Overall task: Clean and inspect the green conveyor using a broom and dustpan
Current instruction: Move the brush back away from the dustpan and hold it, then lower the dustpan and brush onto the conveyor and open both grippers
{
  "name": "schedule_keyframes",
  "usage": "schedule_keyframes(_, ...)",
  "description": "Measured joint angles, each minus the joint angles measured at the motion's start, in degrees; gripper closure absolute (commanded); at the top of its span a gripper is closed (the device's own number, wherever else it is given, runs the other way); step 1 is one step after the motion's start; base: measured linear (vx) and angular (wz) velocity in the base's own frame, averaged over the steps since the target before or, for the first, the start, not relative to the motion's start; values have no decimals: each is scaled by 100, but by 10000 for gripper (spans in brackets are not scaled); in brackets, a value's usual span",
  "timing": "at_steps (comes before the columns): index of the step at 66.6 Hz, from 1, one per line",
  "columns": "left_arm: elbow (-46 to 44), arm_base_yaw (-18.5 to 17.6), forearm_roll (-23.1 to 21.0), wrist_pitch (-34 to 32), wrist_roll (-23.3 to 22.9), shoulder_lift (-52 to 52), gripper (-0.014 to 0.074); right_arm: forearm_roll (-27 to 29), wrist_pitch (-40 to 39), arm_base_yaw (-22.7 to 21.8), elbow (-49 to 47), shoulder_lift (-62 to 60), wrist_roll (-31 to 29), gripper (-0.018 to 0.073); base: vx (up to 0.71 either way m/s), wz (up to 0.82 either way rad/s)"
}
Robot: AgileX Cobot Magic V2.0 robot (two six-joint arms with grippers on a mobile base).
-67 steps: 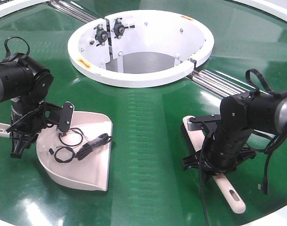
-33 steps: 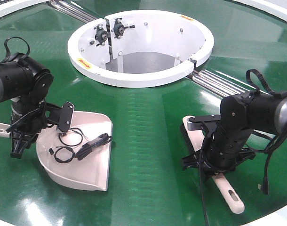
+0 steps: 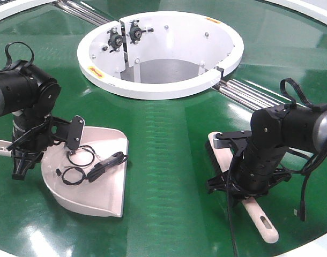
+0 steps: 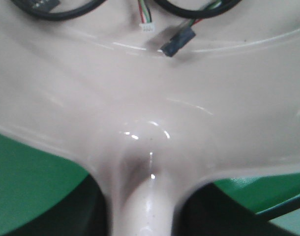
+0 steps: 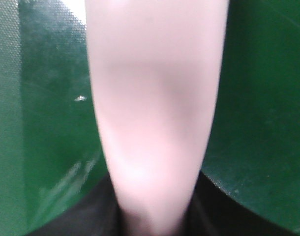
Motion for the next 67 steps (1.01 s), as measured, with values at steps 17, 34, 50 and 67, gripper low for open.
schedule_keyframes(17, 0, 0, -34, 41, -326, 0, 596, -23, 5, 0, 0, 0, 0, 484, 0, 0)
schedule_keyframes(34, 0, 0, -103, 63, -483, 0, 564, -23, 5, 0, 0, 0, 0, 320, 0, 0)
schedule_keyframes(50, 0, 0, -142, 56, -956, 12, 473, -23, 49, 0, 0, 0, -6, 172, 0, 0)
schedule_keyframes(67, 0, 0, -174, 62, -1028, 30, 254, -23, 88, 0, 0, 0, -18, 147, 0, 0)
